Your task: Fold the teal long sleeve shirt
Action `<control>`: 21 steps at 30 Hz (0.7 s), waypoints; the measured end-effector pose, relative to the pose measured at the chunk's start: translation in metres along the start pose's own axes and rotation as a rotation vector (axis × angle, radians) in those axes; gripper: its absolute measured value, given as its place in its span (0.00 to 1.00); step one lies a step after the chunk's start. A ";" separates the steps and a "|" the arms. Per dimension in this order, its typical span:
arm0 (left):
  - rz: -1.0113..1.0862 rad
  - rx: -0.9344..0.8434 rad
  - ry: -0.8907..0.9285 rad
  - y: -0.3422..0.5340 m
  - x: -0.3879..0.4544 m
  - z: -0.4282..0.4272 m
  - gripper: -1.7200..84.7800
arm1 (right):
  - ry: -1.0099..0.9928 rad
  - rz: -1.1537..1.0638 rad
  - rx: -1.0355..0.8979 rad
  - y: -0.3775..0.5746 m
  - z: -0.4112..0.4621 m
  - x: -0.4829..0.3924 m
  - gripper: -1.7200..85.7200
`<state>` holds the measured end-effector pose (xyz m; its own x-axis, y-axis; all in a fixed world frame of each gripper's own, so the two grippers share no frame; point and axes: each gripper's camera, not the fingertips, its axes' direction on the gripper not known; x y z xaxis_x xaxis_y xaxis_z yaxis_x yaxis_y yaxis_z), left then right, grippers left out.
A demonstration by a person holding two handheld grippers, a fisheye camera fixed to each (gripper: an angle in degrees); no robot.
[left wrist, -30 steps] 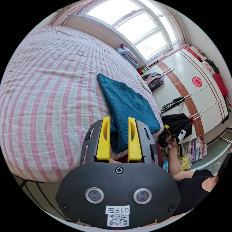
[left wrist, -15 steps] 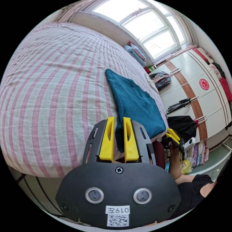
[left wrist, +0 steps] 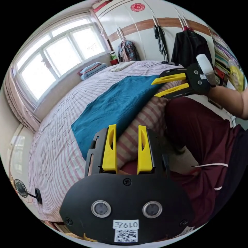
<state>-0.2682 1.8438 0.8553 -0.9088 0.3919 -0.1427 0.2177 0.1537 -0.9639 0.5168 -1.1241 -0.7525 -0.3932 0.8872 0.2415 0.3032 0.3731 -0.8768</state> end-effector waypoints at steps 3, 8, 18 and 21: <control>0.047 0.016 -0.006 -0.036 0.032 -0.002 0.15 | 0.036 -0.077 -0.016 -0.023 -0.003 -0.009 0.13; 0.163 -0.042 -0.068 -0.085 0.075 -0.004 0.13 | 0.073 -0.196 -0.038 -0.052 -0.004 -0.021 0.13; 0.170 -0.130 -0.106 -0.150 0.112 -0.015 0.05 | 0.132 -0.293 -0.044 -0.093 -0.014 -0.036 0.07; 0.135 -0.127 -0.065 -0.164 0.112 -0.026 0.04 | 0.065 -0.250 -0.046 -0.105 -0.020 -0.020 0.05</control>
<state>-0.3963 1.8860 1.0036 -0.8886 0.3582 -0.2865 0.3782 0.2185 -0.8996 0.5105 -1.1751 -0.6568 -0.4049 0.7808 0.4758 0.2430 0.5935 -0.7673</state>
